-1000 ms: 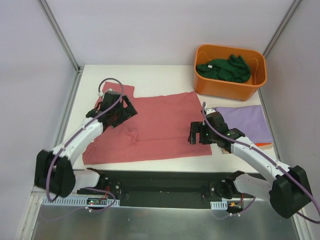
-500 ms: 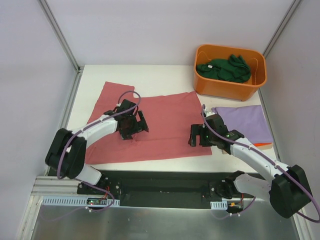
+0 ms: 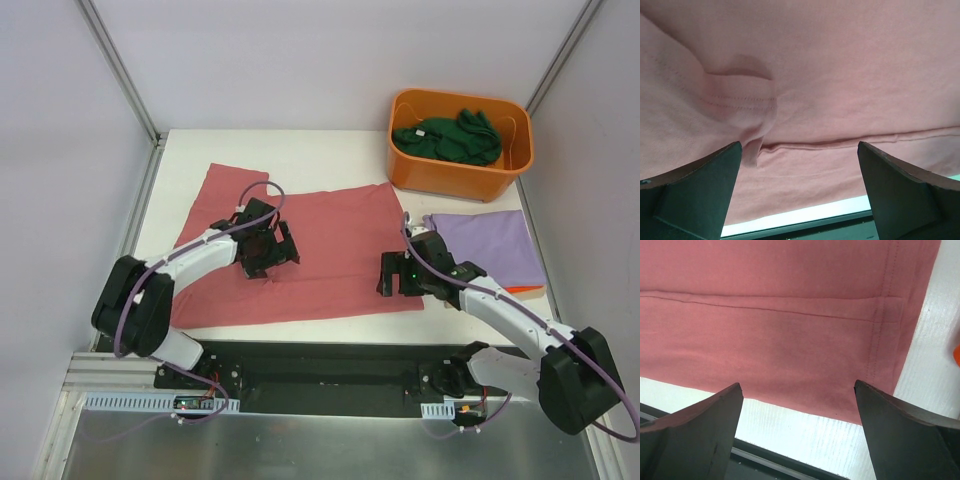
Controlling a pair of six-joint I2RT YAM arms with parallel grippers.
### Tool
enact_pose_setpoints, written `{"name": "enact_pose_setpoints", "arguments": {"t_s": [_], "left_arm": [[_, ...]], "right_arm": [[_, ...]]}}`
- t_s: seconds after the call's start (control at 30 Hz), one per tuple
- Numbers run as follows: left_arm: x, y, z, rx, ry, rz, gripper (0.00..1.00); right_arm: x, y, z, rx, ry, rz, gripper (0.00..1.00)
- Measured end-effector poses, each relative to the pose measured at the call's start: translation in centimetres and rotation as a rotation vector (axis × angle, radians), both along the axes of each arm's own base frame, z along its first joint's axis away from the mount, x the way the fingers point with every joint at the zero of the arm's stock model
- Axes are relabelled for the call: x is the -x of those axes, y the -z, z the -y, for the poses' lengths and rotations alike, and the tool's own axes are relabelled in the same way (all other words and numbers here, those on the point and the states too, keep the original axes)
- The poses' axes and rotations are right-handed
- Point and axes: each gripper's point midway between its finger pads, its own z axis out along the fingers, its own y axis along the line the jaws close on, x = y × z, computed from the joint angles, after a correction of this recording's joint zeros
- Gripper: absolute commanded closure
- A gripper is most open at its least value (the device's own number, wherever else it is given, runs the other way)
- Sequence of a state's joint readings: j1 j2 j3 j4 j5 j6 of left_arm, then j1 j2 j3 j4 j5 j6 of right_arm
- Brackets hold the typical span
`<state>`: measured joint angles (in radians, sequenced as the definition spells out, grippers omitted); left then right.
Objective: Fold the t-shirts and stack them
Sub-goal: Fold the flattened tshirt in 1/3 of the way
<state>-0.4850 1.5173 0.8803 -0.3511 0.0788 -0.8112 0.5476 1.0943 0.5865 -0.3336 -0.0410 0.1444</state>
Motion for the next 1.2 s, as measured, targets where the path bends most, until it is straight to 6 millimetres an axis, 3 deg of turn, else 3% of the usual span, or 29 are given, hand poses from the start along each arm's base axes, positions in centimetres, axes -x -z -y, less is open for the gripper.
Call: {"name": "enact_pose_setpoints", "arguments": {"t_s": [0.17, 0.27, 0.47, 0.67, 1.0, 1.2], "left_arm": [[-0.1, -2.3, -1.1, -0.008, -0.027, 0.1, 0.01], [0.1, -2.7, -1.9, -0.025, -0.044, 0.131, 0.01], [1.2, -0.6, -4.4, -0.092, -0.104, 0.093, 0.01], [3.1, 2.2, -6.8, -0.16, -0.158, 0.018, 0.01], [3.5, 2.0, -7.0, -0.12, -0.19, 0.074, 0.01], [4.0, 2.0, -7.2, -0.093, -0.206, 0.106, 0.01]], "right_arm": [[-0.3, 0.0, -1.0, -0.041, -0.01, -0.005, 0.04], [-0.6, 0.3, -1.7, -0.063, -0.013, -0.013, 0.04], [-0.4, 2.7, -2.7, -0.022, -0.013, -0.094, 0.04], [-0.4, 2.7, -3.2, -0.032, 0.012, -0.08, 0.04], [4.2, 2.5, -2.6, -0.088, 0.042, -0.063, 0.04], [4.9, 2.5, -2.2, -0.1, 0.084, -0.055, 0.04]]}}
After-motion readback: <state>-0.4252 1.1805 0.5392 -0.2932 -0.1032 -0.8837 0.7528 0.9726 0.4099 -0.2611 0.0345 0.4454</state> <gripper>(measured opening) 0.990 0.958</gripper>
